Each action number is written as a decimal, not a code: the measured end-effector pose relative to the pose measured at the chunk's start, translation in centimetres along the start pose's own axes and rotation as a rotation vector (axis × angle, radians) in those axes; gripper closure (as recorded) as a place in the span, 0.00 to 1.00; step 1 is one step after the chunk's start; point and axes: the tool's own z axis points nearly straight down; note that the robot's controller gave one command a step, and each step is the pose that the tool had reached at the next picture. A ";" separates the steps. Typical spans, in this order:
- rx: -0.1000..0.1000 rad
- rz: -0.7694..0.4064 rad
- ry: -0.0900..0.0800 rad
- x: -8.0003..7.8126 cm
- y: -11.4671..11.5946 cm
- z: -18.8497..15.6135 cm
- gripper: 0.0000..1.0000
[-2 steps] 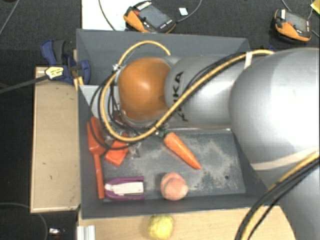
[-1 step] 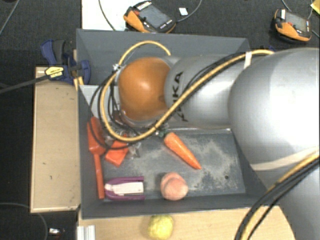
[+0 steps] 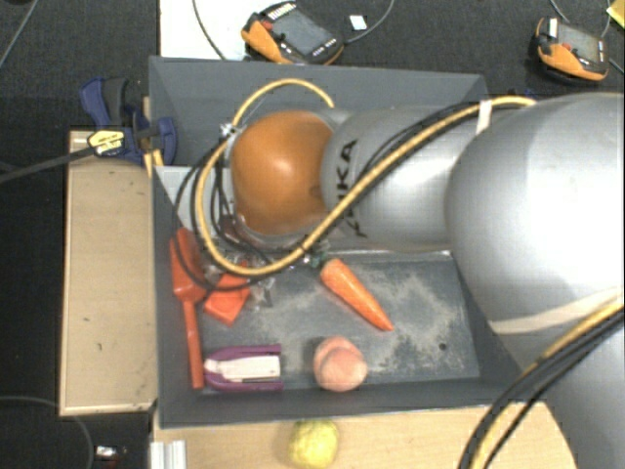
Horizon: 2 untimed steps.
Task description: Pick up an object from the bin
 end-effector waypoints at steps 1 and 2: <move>0.002 0.005 -0.003 -0.1 -0.1 -4.2 1.00; -0.002 0.011 -0.001 -0.1 0.0 -4.0 1.00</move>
Offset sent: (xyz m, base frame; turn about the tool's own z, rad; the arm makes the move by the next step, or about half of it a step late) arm -0.0012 -0.0003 0.0393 0.0012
